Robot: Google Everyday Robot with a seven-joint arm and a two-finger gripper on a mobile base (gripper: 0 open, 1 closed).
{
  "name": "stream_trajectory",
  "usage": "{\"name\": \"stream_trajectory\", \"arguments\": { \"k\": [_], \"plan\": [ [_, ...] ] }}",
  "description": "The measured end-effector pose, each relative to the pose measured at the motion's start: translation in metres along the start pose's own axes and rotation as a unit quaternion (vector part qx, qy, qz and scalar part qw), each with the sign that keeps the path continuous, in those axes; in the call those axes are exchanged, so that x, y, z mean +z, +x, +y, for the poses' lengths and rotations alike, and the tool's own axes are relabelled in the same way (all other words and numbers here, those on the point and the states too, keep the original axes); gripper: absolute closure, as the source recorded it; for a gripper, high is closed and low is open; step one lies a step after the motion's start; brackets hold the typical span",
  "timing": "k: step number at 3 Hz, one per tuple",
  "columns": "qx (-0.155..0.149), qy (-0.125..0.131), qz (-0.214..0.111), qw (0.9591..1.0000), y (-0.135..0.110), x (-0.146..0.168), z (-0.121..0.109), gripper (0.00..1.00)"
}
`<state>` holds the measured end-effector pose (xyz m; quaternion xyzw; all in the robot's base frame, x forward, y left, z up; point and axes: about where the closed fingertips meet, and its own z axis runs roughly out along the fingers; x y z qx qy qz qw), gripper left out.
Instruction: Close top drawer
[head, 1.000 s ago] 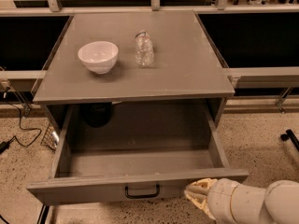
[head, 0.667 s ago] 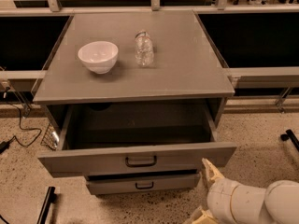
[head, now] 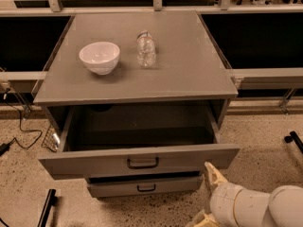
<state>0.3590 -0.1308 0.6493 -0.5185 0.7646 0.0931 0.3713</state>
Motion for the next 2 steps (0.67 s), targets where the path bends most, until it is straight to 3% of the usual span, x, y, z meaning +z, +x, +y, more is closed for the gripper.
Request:
{"name": "stream_trajectory", "arguments": {
  "k": [1,2],
  "plan": [
    [0.000,0.006,-0.005,1.0000,0.000,0.001,-0.001,0.26],
    [-0.007,0.019,-0.016,0.9997,-0.007,0.007,-0.012,0.57]
  ]
}}
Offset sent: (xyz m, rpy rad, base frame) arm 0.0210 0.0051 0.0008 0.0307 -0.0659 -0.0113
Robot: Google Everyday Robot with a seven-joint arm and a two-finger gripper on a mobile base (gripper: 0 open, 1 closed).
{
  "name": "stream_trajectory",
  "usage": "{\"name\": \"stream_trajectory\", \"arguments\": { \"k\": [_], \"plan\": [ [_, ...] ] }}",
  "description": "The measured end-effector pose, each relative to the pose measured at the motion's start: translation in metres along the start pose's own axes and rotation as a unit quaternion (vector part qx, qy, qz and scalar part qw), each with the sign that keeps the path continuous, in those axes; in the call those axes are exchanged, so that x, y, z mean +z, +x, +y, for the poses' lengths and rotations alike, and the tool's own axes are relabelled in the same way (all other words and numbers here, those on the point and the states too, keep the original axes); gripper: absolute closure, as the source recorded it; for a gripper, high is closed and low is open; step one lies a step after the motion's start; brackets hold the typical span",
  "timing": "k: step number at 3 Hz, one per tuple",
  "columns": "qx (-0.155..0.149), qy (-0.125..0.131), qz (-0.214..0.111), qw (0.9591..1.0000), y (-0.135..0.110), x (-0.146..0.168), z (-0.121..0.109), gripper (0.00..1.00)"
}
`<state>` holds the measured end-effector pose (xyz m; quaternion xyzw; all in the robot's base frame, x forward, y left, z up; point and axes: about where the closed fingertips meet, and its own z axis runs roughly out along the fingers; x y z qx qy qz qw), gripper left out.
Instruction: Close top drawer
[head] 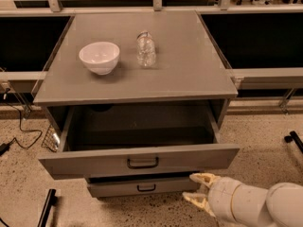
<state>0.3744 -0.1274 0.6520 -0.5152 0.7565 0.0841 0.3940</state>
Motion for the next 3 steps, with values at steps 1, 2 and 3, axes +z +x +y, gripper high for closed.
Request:
{"name": "stream_trajectory", "arguments": {
  "k": [1,2,3],
  "plan": [
    [-0.006,0.009,-0.005,0.9999,-0.005,0.005,-0.011,0.81],
    [-0.016,0.025,-0.007,0.9995,-0.010,0.008,-0.026,1.00],
    [-0.025,0.039,-0.013,0.9988,-0.017,0.011,-0.038,1.00]
  ]
}}
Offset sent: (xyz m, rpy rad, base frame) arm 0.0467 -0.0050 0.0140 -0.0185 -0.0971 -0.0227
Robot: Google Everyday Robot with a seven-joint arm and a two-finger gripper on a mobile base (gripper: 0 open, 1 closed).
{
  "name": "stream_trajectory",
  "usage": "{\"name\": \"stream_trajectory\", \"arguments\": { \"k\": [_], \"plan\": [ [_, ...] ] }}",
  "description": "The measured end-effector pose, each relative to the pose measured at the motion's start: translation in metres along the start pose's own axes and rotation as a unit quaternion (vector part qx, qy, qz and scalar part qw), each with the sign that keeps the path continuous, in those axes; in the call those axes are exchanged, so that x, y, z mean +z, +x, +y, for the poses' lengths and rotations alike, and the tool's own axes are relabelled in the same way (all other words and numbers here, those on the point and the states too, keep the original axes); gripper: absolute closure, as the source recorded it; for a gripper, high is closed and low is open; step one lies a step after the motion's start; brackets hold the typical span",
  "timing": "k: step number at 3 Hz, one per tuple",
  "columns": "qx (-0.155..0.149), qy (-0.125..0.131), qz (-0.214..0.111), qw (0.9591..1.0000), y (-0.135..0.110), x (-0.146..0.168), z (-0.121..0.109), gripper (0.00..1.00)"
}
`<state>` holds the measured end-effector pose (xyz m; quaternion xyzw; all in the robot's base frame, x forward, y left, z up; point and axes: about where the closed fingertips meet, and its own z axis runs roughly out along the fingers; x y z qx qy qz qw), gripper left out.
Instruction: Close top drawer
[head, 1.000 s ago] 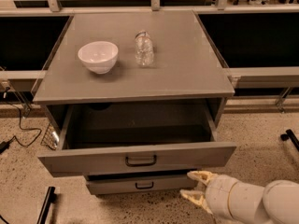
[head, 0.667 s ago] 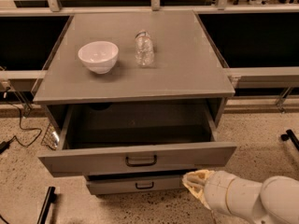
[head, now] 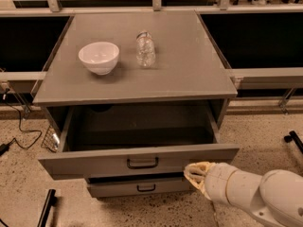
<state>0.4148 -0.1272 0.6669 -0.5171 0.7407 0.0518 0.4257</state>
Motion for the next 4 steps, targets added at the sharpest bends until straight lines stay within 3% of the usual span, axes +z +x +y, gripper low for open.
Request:
{"name": "stream_trajectory", "arguments": {
  "k": [4],
  "plan": [
    [-0.011,0.024,-0.029,0.9992,-0.010,0.047,-0.021,1.00]
  ]
}}
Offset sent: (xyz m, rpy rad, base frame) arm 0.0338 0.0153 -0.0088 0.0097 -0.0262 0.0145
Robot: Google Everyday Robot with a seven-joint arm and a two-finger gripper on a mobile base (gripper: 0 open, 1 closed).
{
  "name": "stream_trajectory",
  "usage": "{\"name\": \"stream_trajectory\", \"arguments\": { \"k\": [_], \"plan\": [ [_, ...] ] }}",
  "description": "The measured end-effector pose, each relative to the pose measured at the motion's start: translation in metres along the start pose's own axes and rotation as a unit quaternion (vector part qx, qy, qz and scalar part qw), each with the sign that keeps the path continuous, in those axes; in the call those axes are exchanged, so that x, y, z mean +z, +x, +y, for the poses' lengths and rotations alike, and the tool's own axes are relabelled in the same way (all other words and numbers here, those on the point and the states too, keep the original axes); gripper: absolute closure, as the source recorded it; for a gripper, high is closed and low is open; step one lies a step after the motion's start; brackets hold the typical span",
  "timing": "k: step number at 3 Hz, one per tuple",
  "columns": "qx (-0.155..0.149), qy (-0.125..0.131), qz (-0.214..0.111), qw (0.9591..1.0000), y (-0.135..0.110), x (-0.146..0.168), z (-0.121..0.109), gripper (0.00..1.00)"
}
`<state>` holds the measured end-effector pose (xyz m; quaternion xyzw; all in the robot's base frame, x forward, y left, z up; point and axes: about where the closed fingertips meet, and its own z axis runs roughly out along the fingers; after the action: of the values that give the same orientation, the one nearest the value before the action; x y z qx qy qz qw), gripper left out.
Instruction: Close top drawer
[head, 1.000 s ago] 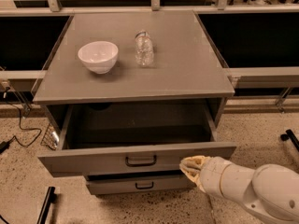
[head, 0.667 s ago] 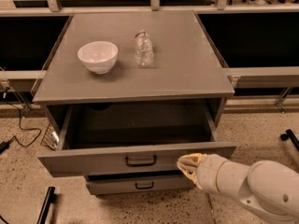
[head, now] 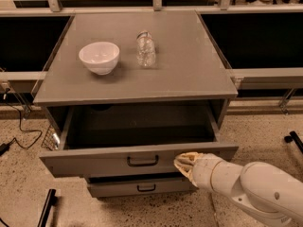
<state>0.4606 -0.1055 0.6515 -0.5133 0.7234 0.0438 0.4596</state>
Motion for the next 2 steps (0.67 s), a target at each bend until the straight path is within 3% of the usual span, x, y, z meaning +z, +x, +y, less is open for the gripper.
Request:
{"name": "stream_trajectory", "arguments": {
  "k": [2],
  "plan": [
    [0.000,0.001,-0.001,1.0000,0.0000,0.0005,-0.0001,0.59]
  ]
}}
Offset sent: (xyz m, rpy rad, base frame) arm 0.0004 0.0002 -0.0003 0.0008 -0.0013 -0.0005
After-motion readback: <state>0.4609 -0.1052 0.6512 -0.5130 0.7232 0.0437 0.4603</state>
